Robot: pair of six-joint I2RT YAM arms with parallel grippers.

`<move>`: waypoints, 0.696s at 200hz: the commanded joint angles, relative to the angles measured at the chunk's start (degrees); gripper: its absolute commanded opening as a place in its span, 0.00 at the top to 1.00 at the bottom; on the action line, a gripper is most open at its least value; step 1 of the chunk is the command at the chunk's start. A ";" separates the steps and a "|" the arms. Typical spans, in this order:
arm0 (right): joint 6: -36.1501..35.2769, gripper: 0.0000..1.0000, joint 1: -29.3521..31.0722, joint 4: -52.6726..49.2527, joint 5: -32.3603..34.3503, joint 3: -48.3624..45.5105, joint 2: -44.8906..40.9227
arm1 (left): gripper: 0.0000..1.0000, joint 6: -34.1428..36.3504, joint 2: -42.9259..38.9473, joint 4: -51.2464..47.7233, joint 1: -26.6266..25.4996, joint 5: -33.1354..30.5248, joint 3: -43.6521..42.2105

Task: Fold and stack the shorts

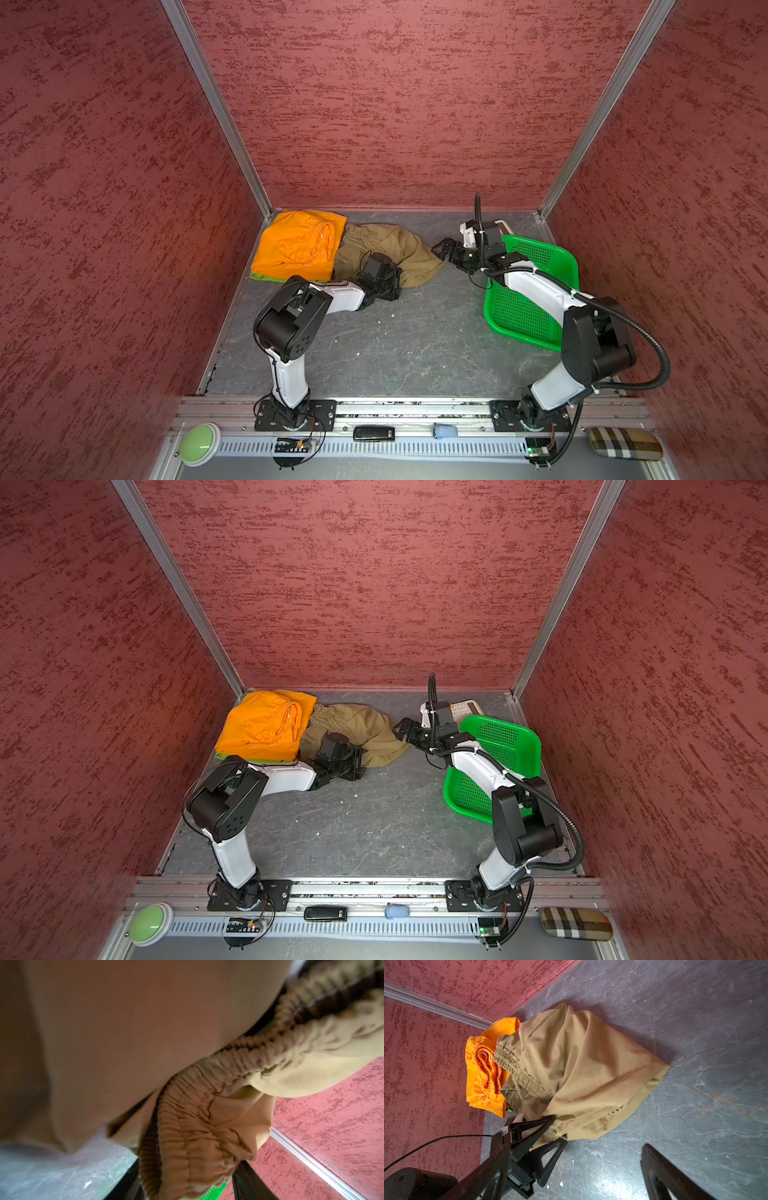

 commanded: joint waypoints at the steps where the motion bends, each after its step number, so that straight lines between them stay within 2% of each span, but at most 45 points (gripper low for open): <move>1: 0.62 0.01 0.01 2.37 -0.92 -0.77 0.24 | 0.49 1.76 -0.15 0.89 0.73 -0.16 1.20; 21: 0.80 0.01 0.01 2.53 -1.18 -0.70 0.32 | 0.61 3.24 -0.65 1.31 1.52 0.52 1.20; 45: 0.90 0.01 -0.03 2.62 -1.19 -0.71 0.29 | 0.87 5.81 -1.57 1.97 2.67 1.33 0.65; 65: 0.93 0.01 0.06 2.53 -1.06 -0.71 0.13 | 1.00 7.94 -2.42 2.87 3.63 2.40 0.39; 98: 0.97 0.01 0.10 2.50 -1.31 -1.12 0.04 | 1.00 12.69 -3.18 1.35 4.65 6.89 4.11; 112: 1.19 0.01 0.17 2.87 -1.48 -1.81 -0.05 | 0.88 14.74 -3.73 -0.60 4.57 7.91 5.68; 139: 1.83 0.01 0.43 3.89 -1.82 -3.63 -0.44 | 0.79 16.16 -4.19 -1.92 4.72 7.41 5.98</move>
